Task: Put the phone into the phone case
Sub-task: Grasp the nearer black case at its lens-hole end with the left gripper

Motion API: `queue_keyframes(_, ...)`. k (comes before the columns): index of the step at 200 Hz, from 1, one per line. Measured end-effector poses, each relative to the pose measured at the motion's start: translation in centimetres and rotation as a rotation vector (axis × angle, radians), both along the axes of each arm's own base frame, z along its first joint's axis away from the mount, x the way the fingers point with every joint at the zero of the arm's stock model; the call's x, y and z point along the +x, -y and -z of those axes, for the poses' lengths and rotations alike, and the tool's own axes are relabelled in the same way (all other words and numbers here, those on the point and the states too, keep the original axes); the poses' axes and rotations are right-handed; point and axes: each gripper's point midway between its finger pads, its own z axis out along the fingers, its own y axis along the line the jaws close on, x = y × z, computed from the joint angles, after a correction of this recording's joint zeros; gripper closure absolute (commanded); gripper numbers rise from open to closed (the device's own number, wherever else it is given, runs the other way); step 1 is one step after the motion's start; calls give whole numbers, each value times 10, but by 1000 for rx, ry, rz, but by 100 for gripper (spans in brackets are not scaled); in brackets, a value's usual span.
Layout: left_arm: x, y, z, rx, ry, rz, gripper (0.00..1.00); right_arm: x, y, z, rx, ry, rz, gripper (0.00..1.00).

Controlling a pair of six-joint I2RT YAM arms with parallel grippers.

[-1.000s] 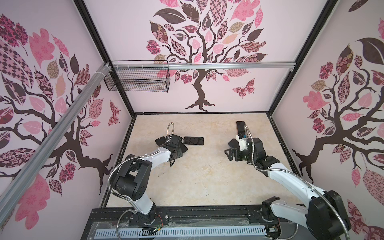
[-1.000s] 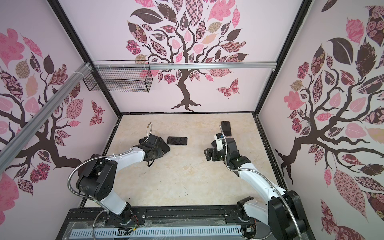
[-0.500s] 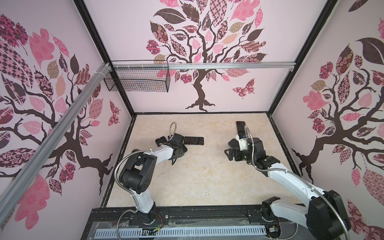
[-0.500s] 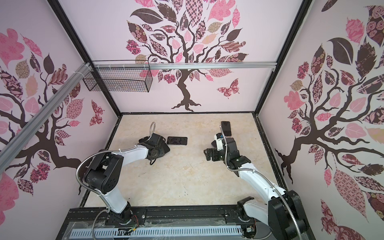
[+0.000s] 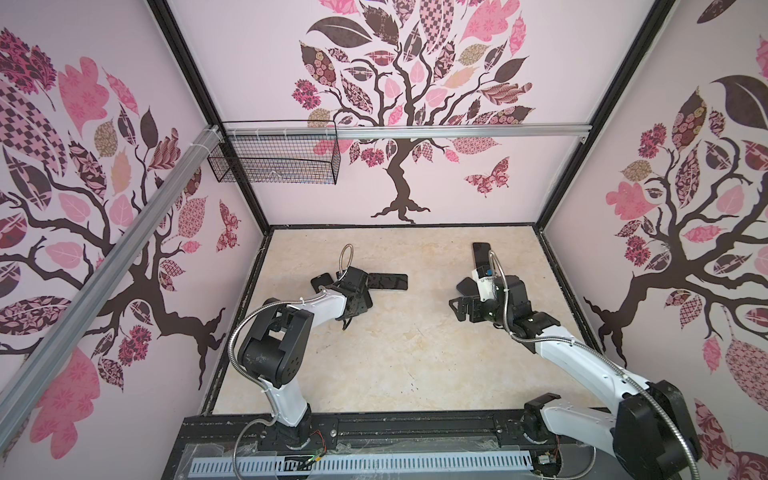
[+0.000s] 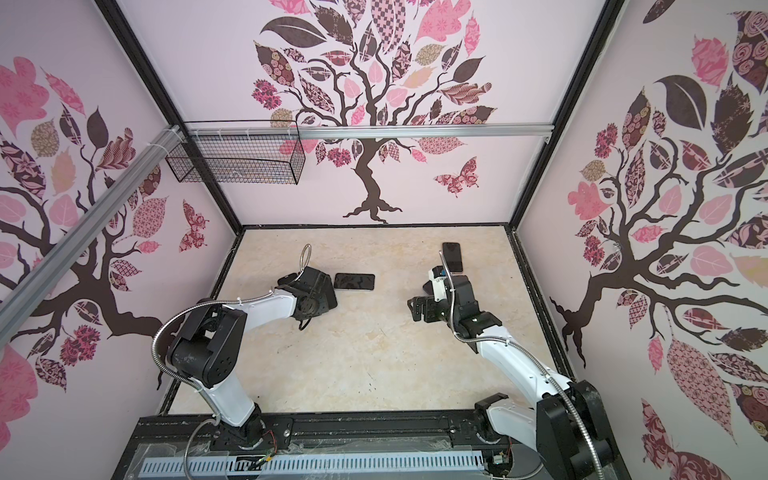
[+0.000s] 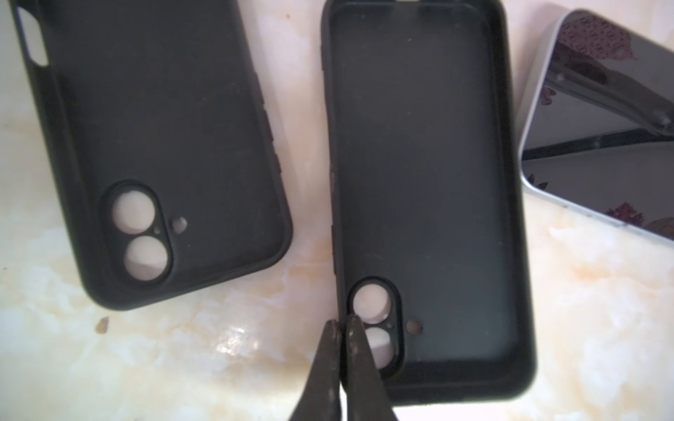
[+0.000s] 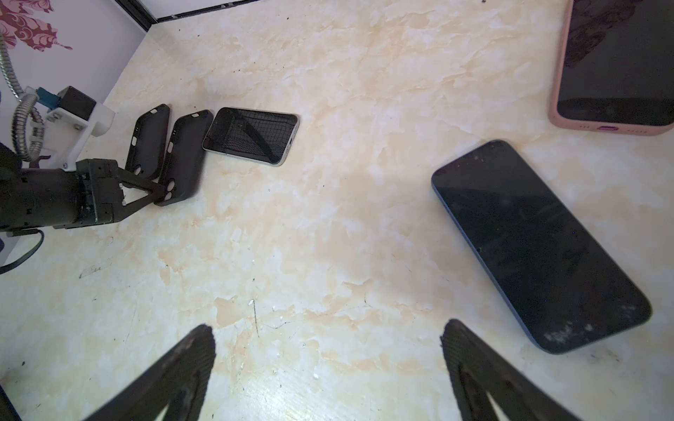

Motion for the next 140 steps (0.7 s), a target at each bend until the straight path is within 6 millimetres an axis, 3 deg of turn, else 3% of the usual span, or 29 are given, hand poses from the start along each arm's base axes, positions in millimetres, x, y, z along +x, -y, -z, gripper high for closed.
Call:
queue_keyframes(32, -5, -1, -6, 3, -10, 27, 100, 0, 0, 0, 0, 0, 0, 0)
queue_keyframes(80, -16, 4, -37, 7, 16, 108, 100, 0, 0, 0, 0, -1, 0, 0)
queue_keyframes(107, -33, 12, -44, 37, -13, 188, 100, 0, 1, 0, -2, 0, 3, 0)
queue_keyframes(140, -65, 40, -40, 78, -89, 366, 100, 1, 3, 1, -11, 2, 16, 1)
